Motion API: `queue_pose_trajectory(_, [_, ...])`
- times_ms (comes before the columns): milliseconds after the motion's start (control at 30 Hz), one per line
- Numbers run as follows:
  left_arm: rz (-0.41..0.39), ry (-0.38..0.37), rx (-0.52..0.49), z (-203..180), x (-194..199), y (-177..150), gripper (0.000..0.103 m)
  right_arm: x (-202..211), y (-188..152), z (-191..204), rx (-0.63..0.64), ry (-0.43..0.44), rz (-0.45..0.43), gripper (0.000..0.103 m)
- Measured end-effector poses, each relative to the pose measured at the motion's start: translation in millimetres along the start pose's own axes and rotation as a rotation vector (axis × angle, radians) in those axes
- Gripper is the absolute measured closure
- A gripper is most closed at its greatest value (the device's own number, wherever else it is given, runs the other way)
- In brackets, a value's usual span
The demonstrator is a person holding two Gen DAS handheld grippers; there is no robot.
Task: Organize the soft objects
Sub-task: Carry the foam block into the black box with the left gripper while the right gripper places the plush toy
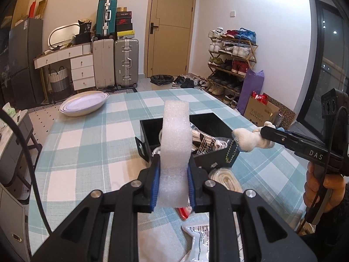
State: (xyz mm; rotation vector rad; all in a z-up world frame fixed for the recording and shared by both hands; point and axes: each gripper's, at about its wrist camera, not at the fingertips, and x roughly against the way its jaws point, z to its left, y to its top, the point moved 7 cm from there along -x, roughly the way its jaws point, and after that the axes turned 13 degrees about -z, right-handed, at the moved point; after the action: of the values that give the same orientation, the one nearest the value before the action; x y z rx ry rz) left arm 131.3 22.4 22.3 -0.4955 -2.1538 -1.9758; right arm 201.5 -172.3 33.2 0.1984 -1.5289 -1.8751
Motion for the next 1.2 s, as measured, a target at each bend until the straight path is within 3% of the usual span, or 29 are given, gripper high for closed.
queue_pose_trajectory(600, [-0.02, 0.052, 0.025, 25.5, -32.1, 20.9, 0.083, -30.4, 16.5, 1.5, 0.041, -0.075, -0.015, 0.068])
queue_pose_trajectory(1200, [0.043, 0.05, 0.018, 30.0, -74.2, 13.7, 0.083, -57.9, 15.5, -3.1, 0.062, -0.083, 0.013, 0.068])
